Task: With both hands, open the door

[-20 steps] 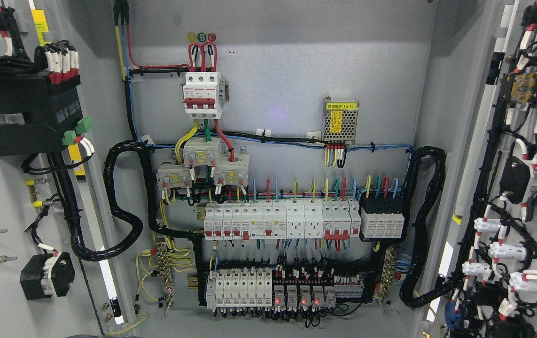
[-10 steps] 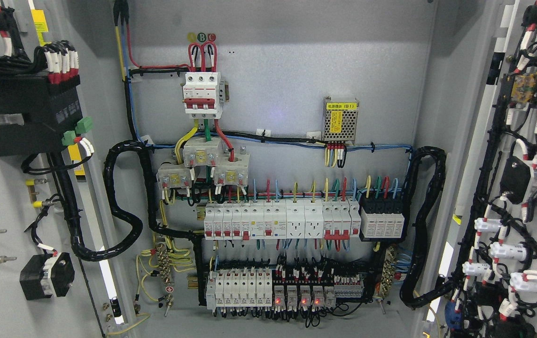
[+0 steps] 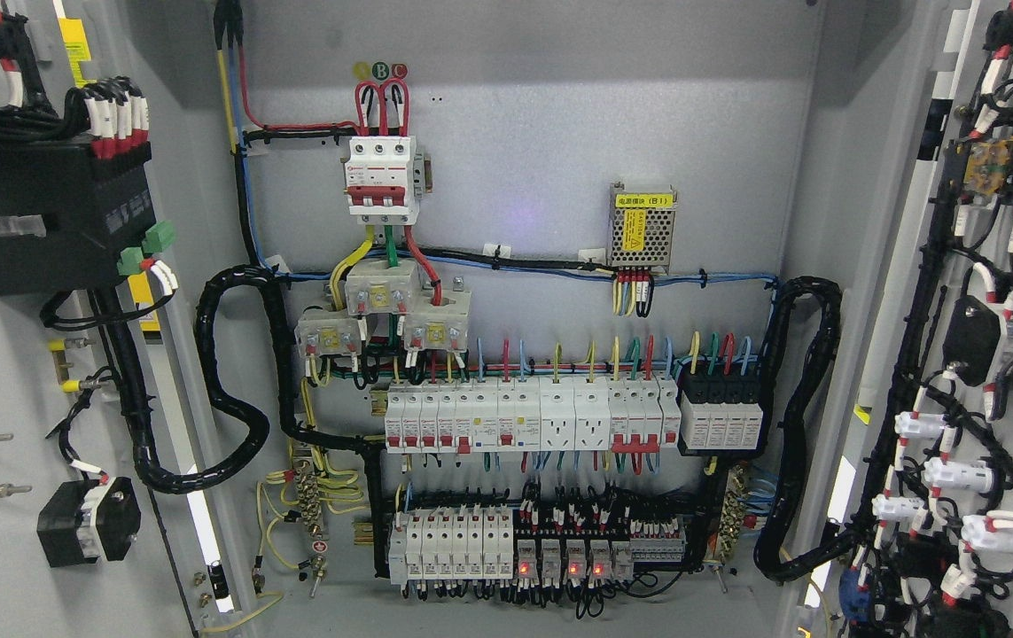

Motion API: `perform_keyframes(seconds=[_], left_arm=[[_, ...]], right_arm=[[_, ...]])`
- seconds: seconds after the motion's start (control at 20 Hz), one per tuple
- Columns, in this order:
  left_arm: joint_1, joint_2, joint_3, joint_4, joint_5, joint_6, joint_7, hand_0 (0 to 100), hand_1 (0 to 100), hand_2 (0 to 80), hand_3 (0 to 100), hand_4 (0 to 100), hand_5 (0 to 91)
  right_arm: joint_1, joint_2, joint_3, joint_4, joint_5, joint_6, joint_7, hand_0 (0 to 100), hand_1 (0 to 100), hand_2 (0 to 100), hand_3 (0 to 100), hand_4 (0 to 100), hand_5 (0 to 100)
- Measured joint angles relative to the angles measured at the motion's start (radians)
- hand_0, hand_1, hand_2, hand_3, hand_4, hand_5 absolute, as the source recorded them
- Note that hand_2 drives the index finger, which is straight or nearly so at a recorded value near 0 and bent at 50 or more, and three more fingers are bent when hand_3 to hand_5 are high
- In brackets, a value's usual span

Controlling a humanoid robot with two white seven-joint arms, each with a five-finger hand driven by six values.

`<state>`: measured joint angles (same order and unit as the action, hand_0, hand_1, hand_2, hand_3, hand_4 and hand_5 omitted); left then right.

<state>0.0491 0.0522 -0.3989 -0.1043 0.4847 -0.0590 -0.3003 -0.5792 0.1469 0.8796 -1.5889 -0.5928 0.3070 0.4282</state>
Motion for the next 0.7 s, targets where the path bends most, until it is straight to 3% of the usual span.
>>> perform_keyframes(seconds=[0.45,0.7], left_arm=[[0.0,0.0,0.0,0.0,0.0,0.0,0.0,12,56,0.0,0,0,0.0],[-0.003,0.0,0.0,-0.002,0.0,0.0,0.0,12,56,0.0,0,0,0.0]], right_arm=[[-0.015,0.002,0.02,0.009,-0.014,-0.006,-0.005,0,50,4,0,0,0],[-0.004,0.002,-0.012,0.026,-0.014,0.004,-0.005,0,50,4,0,0,0]])
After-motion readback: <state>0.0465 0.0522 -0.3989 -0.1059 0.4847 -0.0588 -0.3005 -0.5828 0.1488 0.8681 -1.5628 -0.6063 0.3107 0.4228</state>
